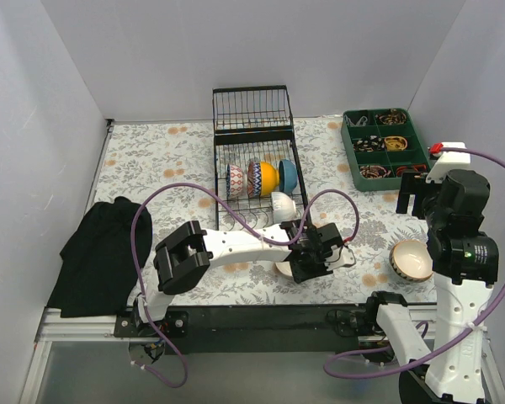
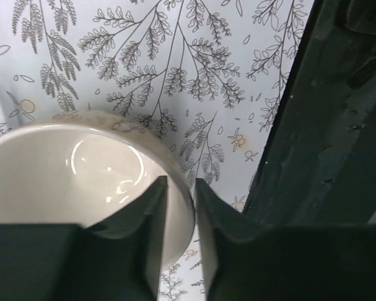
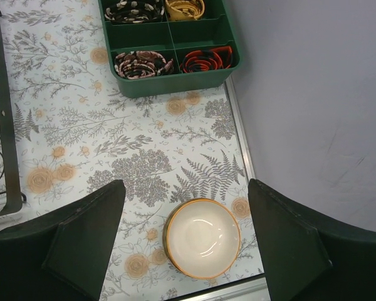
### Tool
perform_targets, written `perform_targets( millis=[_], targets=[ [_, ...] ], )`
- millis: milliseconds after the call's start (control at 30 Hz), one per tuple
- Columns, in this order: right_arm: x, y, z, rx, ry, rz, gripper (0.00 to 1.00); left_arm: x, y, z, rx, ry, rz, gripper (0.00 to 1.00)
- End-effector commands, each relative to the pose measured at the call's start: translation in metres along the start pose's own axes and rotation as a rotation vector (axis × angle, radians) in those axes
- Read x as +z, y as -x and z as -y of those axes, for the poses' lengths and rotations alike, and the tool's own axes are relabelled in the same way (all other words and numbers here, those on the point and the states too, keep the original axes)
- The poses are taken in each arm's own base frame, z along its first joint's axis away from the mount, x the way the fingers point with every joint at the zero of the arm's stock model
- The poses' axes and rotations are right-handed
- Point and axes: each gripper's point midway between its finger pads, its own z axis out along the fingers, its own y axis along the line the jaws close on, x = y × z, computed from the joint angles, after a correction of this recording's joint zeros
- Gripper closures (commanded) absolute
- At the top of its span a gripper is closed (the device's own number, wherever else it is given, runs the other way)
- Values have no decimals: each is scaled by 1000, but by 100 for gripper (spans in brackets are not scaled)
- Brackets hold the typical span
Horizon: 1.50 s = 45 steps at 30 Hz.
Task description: Load the bowls into the dish rack
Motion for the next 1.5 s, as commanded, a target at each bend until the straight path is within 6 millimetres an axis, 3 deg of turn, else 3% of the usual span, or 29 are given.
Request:
perform_targets(
  millis=[0,133,267,367,467,567,633,667,733,767,833,867,900,933,967,1033,1100,1133,1167,1233,1267,1333,1467],
  targets=[
    [-2,4,0,14,0,31,13,-24,9,4,15,12,48,88],
    [-1,7,2,3,-4,27,13,-58,9,17,27,-46,84,100],
    [2,17,3,-16,-6,24,13,-112,17,35,79,-122,141,100],
    [15,18,2,-33,-1,-11,14,-155,42,31,80,-137,250,100],
    [31,15,3,-67,-5,-57,15,-197,69,3,58,-107,412,100],
    [45,10,6,-107,-21,-111,15,-242,77,-72,-88,-48,574,100],
    [55,6,9,-155,-30,-142,16,-267,75,-95,-175,-46,656,100],
    [61,3,11,-170,-41,-163,16,-277,69,-119,-223,-27,714,100],
    [69,-1,13,-194,-50,-184,16,-287,64,-133,-287,-30,778,100],
    [76,-4,13,-200,-52,-206,16,-296,53,-149,-311,6,843,100],
    [81,-2,13,-190,-59,-216,16,-302,47,-147,-329,-33,911,100],
    [87,-4,12,-186,-58,-231,16,-315,47,-149,-294,-5,980,100],
    [90,-7,10,-185,-51,-239,16,-298,37,-144,-299,-43,968,100],
    [93,-8,9,-184,-48,-241,16,-296,33,-141,-310,-74,987,100],
    [100,-14,7,-187,-41,-258,16,-307,35,-150,-300,-53,1059,100],
    [103,-17,5,-172,-40,-274,16,-301,22,-155,-372,-39,1097,100],
    [105,-14,6,-185,-38,-276,17,-321,20,-156,-440,-77,1201,100],
    [105,-12,8,-194,-47,-275,17,-311,13,-156,-499,-108,1205,100],
    [105,-7,11,-205,-57,-268,17,-319,13,-157,-543,-144,1261,100],
    [102,-3,15,-220,-69,-267,17,-310,4,-152,-599,-184,1291,100],
    [100,-1,16,-228,-71,-260,17,-318,5,-156,-599,-171,1348,100],
    [97,-1,16,-228,-69,-261,17,-312,3,-158,-703,-247,1353,100],
    [93,-7,16,-231,-67,-261,17,-299,-4,-157,-749,-306,1377,100]
  ],
)
